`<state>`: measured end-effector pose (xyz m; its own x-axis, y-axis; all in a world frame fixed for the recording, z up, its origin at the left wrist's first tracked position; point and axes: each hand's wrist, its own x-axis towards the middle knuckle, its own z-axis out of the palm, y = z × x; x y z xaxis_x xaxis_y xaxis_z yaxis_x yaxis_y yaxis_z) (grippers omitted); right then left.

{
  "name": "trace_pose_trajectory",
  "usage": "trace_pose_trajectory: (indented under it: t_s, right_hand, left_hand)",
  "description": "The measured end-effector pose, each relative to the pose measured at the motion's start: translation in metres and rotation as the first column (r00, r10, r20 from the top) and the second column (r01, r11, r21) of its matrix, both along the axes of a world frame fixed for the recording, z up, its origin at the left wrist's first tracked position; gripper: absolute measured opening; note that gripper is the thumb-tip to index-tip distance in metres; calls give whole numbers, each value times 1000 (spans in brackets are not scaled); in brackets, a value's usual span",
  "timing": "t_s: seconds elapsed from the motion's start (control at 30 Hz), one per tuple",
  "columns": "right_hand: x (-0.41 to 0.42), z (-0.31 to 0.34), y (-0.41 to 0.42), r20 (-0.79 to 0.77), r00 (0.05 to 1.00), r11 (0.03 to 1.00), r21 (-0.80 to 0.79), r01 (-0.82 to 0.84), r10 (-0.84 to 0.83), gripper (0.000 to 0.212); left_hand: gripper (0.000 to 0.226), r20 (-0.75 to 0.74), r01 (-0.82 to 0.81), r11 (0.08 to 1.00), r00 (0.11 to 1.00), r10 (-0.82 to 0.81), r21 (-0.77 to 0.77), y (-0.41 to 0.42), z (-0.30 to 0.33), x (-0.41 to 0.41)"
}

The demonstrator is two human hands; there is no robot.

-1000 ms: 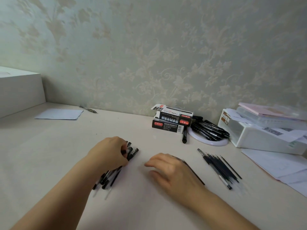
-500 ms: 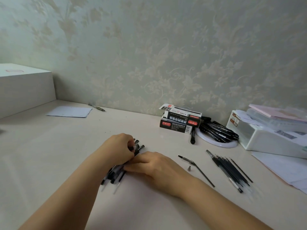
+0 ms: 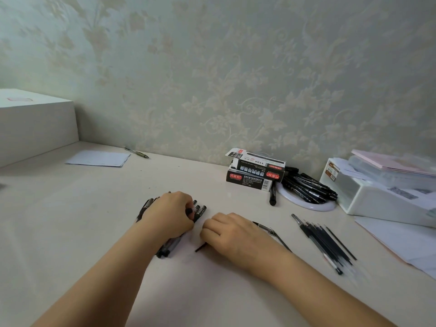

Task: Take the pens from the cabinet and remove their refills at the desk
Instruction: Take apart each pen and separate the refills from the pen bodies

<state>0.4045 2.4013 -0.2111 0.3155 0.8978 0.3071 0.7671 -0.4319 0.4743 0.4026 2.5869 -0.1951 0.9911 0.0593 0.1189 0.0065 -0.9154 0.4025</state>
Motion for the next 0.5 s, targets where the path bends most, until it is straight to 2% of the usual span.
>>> trace_pose_trajectory:
  t_s: [0.1, 0.17, 0.27, 0.43, 0.5]
  right_hand:
    - [0, -3, -3, 59, 998, 998, 60, 29, -32, 28]
    - [2, -2, -8, 82, 996, 992, 119, 34, -44, 26]
    - [8, 4, -25, 109, 990, 979, 191, 69, -91, 21]
    - [10, 6, -53, 85, 968, 948, 239, 211, -237, 27]
    - [7, 3, -59, 34, 962, 905, 350, 243, -271, 26]
  left_hand:
    - [9, 130, -14, 999, 991, 10, 31, -10, 0, -1]
    - [22, 201, 70, 994, 978, -53, -81, -18, 2, -2]
    - [36, 156, 198, 937, 975, -158, -287, -30, 6, -6]
    - [24, 69, 285, 864, 957, -282, -415, -42, 2, -10]
    - [23, 94, 269, 861, 963, -254, -431, -50, -2, -12]
